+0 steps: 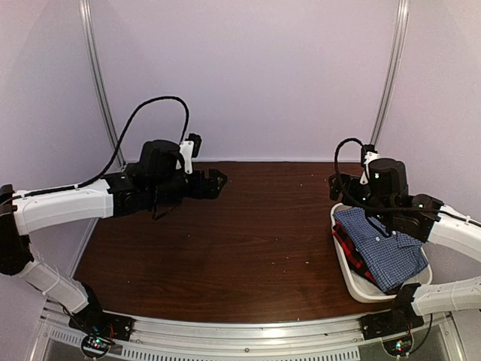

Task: Fold and stack the long sleeve shirts
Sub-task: Reset both arms

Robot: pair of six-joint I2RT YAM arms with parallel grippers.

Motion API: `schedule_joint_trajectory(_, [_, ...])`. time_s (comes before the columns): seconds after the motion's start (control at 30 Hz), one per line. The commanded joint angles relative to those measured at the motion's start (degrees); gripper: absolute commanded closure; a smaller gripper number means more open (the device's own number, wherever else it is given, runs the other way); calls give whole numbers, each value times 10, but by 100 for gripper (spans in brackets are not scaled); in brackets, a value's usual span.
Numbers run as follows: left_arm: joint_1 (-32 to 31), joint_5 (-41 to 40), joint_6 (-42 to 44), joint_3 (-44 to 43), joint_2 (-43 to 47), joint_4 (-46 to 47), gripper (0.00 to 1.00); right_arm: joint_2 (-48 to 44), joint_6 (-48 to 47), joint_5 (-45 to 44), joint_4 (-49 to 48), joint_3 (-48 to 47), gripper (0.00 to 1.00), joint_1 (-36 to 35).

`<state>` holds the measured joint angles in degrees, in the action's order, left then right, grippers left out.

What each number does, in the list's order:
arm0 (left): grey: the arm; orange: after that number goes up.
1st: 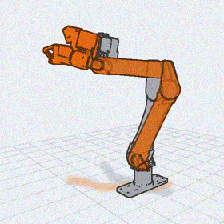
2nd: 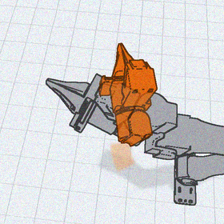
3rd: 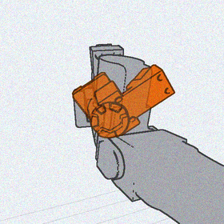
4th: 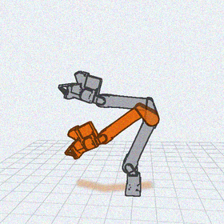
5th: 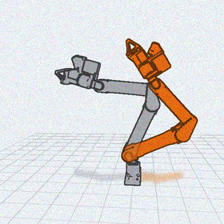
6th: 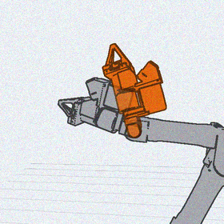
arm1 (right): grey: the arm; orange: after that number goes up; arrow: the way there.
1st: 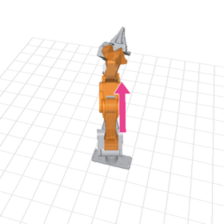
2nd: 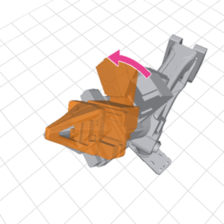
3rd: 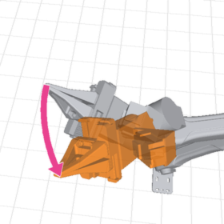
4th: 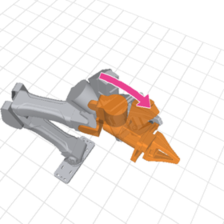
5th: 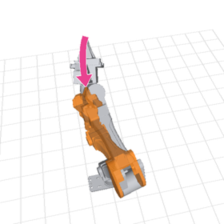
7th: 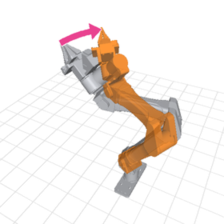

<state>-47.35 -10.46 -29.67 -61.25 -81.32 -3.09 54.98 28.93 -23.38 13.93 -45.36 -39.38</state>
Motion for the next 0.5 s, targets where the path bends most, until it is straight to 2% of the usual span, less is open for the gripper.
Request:
schedule_joint_trajectory(0.0, [0, -6, 2, 3, 8, 27, 2, -8, 6, -14, 2, 6, 0, 3])
schedule_joint_trajectory(0.47, [0, -7, 0, 6, 9, 27, 2, -4, 5, -9, 0, 6, 0, 3])
